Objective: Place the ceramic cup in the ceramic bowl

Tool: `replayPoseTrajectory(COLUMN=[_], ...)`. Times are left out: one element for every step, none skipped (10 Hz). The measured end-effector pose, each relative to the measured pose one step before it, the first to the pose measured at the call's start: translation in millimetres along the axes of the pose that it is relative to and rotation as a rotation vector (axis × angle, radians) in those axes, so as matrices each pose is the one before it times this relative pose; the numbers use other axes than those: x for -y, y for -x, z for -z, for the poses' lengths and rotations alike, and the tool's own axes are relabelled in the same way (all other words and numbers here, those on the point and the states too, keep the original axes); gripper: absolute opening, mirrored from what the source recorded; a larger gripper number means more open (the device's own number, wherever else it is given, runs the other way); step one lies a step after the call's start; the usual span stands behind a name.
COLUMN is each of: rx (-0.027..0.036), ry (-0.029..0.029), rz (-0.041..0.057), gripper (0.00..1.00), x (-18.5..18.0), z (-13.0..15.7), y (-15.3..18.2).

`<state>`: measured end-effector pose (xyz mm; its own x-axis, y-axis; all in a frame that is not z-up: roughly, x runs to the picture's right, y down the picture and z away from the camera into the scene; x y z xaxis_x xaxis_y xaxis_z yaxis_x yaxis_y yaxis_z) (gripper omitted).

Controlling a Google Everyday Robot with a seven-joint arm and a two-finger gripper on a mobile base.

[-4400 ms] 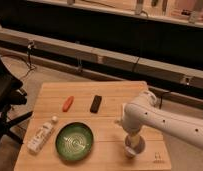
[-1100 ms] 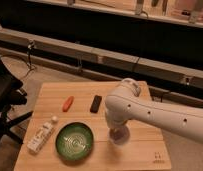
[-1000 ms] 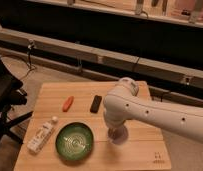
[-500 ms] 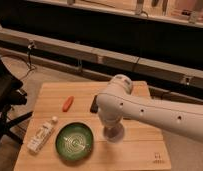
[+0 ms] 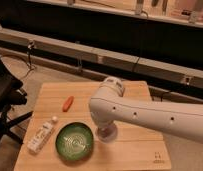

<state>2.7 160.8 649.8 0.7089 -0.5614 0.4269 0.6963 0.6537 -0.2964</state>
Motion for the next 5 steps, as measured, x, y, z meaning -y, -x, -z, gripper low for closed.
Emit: replayPoseTrajectory(rx=[0.00107,0.00506,0.00333,0.00090,0.00056], ry=[-0.00173,-0.00251,-0.00263,-0.00342,-0.00482], rz=[0.00818,0.00763,0.00812,0.00567,0.00541], gripper=[0.00,0.00,0.00,0.00,0.00], x=[1.95,7.23,7.33,3.01,0.40], z=[-1.46,-1.98,-1.73,-1.12,0.06], y=[2.10,7.97,7.99,3.56,2.05])
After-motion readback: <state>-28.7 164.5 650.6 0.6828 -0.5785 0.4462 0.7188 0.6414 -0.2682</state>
